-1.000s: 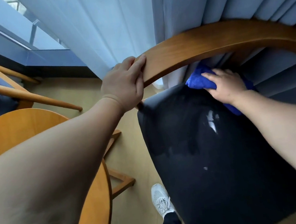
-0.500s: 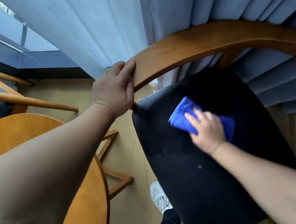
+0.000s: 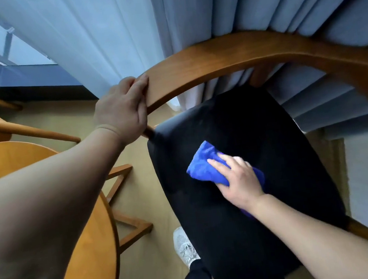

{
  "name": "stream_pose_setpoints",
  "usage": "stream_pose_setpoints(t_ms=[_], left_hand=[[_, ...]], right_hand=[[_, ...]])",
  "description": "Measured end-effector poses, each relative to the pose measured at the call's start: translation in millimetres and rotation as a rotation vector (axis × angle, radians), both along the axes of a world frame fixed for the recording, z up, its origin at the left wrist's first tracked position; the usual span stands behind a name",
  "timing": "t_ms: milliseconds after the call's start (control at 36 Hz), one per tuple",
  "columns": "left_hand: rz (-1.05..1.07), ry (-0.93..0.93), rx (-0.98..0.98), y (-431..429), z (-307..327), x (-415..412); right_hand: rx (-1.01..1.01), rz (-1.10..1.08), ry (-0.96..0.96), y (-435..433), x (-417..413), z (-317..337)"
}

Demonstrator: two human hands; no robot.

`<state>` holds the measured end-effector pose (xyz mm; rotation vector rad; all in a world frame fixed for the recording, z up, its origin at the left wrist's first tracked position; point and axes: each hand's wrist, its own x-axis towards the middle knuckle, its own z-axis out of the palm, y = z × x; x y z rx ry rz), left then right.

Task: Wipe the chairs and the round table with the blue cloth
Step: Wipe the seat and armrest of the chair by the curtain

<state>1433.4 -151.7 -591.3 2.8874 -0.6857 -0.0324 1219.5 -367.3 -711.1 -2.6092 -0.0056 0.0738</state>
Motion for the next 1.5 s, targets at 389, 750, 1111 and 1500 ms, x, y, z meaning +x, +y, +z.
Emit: stream_pose_setpoints(t_ms=[389,750,1111,1500], left_hand=[[-0.015,-0.027,-0.007,-5.3,-2.5,9.0],[-0.021,-0.029,-0.036,-1.0,-3.4,7.1],[-0.026,-0.011,0.026,-5.7,3.3,6.7],[-0.055,-0.006,0.118,-9.7,5.2,7.9]], right_hand=[[-0.271,-0.608,0.167,-85.7,136.9,-33.2],[-0.235,-0.034,0.119,54.1,112.7,-30.3],[-0.025,0.026,-0.065,-31.6,30.0,-3.1],[-0.262,-0.632,0.146,-127.1,21.7,-29.8]])
